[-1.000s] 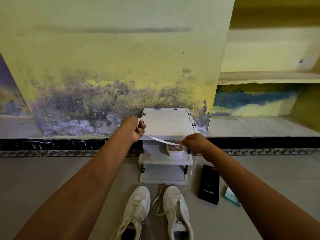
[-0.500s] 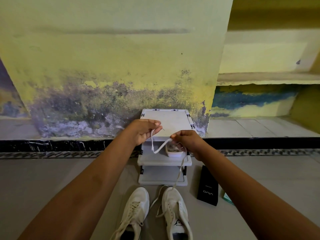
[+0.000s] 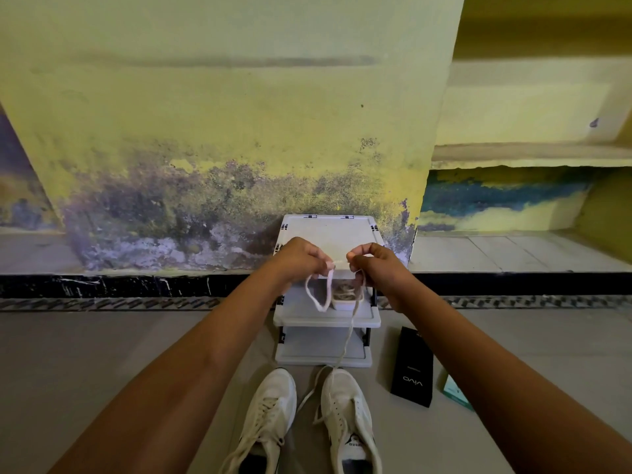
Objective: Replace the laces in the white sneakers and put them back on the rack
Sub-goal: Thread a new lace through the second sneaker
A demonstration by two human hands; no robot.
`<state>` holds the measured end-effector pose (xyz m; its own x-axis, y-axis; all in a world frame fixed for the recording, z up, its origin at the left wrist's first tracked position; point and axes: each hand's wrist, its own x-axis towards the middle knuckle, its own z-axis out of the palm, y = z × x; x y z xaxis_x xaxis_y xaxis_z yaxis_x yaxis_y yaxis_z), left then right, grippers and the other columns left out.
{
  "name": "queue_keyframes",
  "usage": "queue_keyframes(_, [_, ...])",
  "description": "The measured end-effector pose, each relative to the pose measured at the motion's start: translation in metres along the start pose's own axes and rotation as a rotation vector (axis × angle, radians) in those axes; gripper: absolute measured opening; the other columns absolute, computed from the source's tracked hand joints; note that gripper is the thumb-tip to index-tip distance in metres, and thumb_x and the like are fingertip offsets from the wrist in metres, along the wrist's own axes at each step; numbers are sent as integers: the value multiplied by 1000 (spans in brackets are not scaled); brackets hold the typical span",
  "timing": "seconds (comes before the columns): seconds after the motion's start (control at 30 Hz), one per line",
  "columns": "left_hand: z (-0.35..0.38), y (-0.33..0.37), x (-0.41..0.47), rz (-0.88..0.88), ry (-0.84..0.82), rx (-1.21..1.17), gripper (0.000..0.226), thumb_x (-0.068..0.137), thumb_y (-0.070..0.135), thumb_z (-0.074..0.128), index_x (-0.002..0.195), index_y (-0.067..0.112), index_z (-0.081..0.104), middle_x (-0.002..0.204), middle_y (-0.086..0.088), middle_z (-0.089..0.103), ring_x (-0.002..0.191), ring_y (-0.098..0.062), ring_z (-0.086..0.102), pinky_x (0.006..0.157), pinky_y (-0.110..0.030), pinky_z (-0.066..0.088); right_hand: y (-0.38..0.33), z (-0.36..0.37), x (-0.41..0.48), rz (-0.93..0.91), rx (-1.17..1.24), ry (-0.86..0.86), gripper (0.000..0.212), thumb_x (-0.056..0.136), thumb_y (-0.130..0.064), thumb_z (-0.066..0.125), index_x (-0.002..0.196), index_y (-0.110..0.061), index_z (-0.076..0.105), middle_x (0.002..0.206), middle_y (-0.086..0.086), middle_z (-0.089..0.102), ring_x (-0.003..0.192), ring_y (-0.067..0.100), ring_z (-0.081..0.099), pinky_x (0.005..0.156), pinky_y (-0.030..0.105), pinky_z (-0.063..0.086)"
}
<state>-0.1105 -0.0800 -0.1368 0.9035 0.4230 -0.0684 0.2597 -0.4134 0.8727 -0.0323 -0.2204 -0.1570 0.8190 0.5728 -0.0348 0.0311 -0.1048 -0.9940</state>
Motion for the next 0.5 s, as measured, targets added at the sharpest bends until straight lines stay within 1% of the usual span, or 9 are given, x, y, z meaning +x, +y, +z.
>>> queue_keyframes(0.03, [-4,-7,6,-24,58,69,7,84,3,65,89,1,70,87,-10,68,84,-23,62,80,-34,54,1,-4,1,4,-29,5,13,91,-1,49,85,-12,53,70,4,55,53,14,46,56,24,42])
queue_keyframes(0.07, [-10,-15,10,-59,130,216,10,85,7,63,90,2,70,90,-12,68,86,-26,63,81,-37,54,2,-8,1,13,-46,22,16,91,0,46,83,-12,53,71,5,53,55,14,45,58,26,42])
queue_keyframes(0.17, [-31,-42,2,-241,314,743,14,85,17,59,95,9,64,90,-9,62,82,-26,62,67,-30,48,6,-26,2,33,-69,120,15,93,-4,45,81,-11,52,72,6,48,59,16,42,60,29,42])
queue_keyframes(0.23, [-44,-62,-8,-378,324,971,18,86,21,60,103,15,61,101,-6,62,91,-23,62,66,-27,44,9,-38,2,45,-98,188,16,95,-8,45,80,-13,51,73,5,47,61,16,42,59,28,41])
queue_keyframes(0.3, [-52,-74,-14,-450,298,1094,22,90,23,54,111,17,60,110,-4,61,98,-21,60,66,-25,42,10,-44,3,52,-128,193,16,95,-9,43,83,-14,52,74,4,46,64,15,42,59,27,39])
queue_keyframes(0.33, [-54,-75,-13,-439,284,1076,24,92,23,51,112,14,60,111,-5,61,101,-23,59,70,-26,43,10,-43,2,53,-136,164,16,95,-7,40,86,-13,52,73,4,46,64,14,41,58,26,38])
queue_keyframes(0.4, [-49,-67,-8,-260,177,865,25,91,18,54,111,4,60,108,-8,61,106,-27,58,78,-26,44,7,-33,1,56,-138,62,19,94,-1,37,89,-12,52,71,5,49,58,13,44,51,22,38])
queue_keyframes(0.43, [-43,-59,-4,-120,88,685,26,90,13,58,113,2,62,106,-7,60,108,-26,57,78,-24,43,6,-26,0,55,-137,3,19,94,1,37,92,-11,51,69,6,51,54,13,44,47,20,38])
queue_keyframes(0.5, [-26,-32,-8,27,-81,240,38,85,3,65,122,4,60,112,-4,59,108,-18,54,84,-24,41,1,-12,-2,26,-154,-87,16,95,1,37,96,-9,50,69,6,55,51,14,44,45,21,36])
